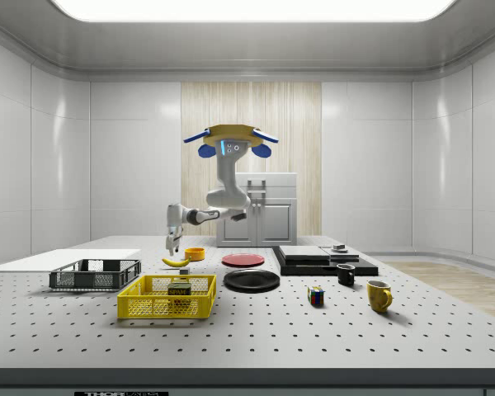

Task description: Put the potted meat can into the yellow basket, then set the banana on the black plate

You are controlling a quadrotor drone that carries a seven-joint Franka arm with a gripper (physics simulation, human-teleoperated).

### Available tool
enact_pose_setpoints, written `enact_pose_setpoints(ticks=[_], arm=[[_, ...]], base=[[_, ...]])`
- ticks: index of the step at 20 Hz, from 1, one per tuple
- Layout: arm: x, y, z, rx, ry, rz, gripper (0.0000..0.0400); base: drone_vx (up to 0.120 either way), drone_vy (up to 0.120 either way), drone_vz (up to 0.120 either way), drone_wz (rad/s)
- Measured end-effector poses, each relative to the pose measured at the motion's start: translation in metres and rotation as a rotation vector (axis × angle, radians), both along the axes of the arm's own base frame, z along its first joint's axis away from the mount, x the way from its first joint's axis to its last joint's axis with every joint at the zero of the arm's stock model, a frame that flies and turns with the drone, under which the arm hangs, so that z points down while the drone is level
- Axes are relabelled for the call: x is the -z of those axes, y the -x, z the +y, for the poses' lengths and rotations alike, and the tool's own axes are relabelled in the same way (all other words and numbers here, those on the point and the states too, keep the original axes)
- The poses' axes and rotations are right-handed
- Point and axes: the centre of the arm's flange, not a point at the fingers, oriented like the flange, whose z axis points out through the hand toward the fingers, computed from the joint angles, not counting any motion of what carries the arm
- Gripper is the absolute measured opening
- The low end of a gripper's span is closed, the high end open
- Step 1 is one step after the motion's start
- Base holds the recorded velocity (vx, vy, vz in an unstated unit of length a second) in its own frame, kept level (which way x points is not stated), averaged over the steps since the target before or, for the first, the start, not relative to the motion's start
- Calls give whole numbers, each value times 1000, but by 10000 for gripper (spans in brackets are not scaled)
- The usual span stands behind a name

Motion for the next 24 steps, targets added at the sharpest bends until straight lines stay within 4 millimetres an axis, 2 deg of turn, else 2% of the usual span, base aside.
enact_pose_setpoints(ticks=[8, 11, 16, 18, 24], arm=[[0, 0, 0, 0, 0, 0, 400], [0, 0, 0, 0, 0, 0, 400], [0, 0, 0, 0, 0, 0, 400], [0, 0, 0, 0, 0, 0, 400], [0, 0, 0, 0, 0, 0, 400]], base=[[0, -120, -5, 0], [0, -120, -120, 0], [104, -120, -120, 0], [0, -120, -100, 0], [0, -120, 0, 0]])
